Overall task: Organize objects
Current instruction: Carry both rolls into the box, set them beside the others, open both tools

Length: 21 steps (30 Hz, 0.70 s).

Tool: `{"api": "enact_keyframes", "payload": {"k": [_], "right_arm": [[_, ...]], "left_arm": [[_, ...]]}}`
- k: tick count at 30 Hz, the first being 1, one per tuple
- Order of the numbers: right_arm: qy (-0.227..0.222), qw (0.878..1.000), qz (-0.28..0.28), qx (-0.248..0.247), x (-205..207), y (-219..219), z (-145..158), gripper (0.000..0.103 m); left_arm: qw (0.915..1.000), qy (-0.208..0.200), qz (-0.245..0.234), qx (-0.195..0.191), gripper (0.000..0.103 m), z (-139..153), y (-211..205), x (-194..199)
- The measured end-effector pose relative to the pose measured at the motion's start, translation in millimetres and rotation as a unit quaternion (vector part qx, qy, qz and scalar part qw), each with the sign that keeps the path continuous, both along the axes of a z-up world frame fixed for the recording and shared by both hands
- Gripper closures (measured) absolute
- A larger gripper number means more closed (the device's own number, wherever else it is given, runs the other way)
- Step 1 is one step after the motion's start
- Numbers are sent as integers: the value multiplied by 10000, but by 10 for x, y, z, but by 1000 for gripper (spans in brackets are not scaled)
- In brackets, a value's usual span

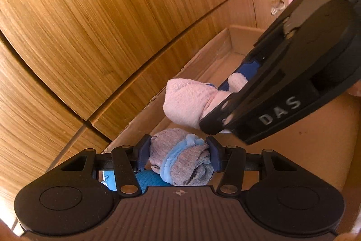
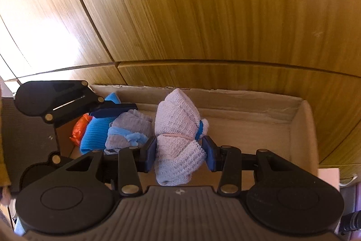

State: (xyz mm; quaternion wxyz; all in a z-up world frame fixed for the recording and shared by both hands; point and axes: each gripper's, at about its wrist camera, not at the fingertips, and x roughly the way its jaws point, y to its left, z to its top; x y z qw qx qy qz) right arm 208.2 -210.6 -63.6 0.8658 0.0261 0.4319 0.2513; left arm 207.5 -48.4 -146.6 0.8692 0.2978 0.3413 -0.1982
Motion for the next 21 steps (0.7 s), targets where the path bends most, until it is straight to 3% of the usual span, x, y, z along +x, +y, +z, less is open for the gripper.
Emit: {"api": "enact_keyframes", "payload": {"k": [10, 17, 21], "right_arm": [[22, 10000, 10, -58, 40, 129, -2, 63], [66, 10000, 12, -39, 24, 116, 7, 61], [62, 9999, 24, -94, -18, 150, 33, 61]], "left_arm": [[9995, -120, 199, 223, 34, 14, 68, 94], [9994, -300, 172, 93, 18, 239, 181, 11], [9992, -352, 201, 5, 16, 406, 291, -56]]}}
